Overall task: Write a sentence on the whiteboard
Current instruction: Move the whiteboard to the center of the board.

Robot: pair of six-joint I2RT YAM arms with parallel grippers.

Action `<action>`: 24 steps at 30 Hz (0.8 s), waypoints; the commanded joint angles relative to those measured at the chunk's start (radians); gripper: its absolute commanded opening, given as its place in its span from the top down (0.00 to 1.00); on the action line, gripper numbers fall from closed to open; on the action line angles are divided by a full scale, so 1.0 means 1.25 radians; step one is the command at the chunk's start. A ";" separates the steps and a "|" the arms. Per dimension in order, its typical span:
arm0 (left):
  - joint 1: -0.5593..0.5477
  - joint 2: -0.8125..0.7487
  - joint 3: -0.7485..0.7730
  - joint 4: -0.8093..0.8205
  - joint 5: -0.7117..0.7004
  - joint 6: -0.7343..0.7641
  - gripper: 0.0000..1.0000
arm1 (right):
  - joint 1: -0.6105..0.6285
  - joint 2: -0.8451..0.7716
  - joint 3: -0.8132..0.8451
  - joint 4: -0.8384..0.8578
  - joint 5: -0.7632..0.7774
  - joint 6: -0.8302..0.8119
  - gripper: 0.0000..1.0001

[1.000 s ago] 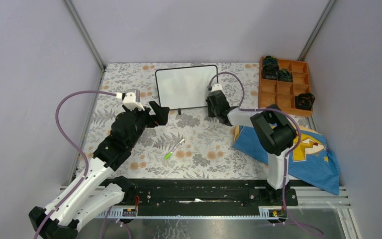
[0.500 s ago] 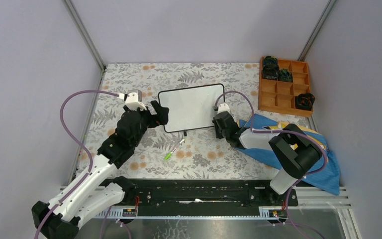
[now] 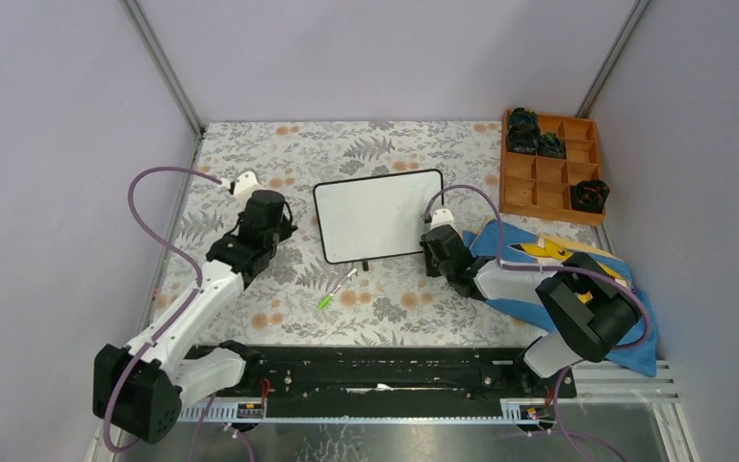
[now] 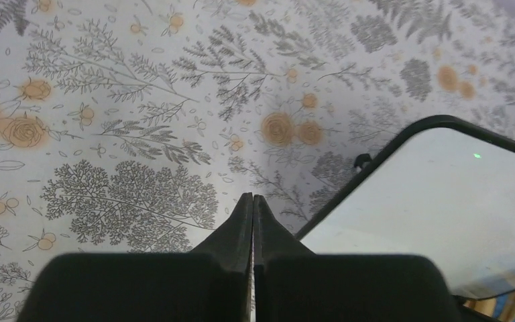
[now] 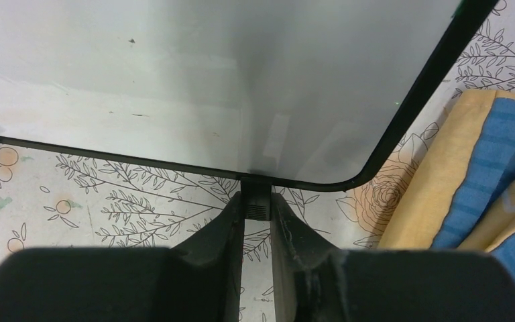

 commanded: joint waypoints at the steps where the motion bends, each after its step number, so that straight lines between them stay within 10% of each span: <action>1: 0.038 0.057 -0.021 0.041 0.066 -0.022 1.00 | 0.004 -0.027 -0.005 0.021 -0.006 0.009 1.00; 24: 0.147 0.273 -0.005 0.200 0.232 -0.056 1.00 | 0.010 0.116 0.091 0.081 -0.061 0.037 1.00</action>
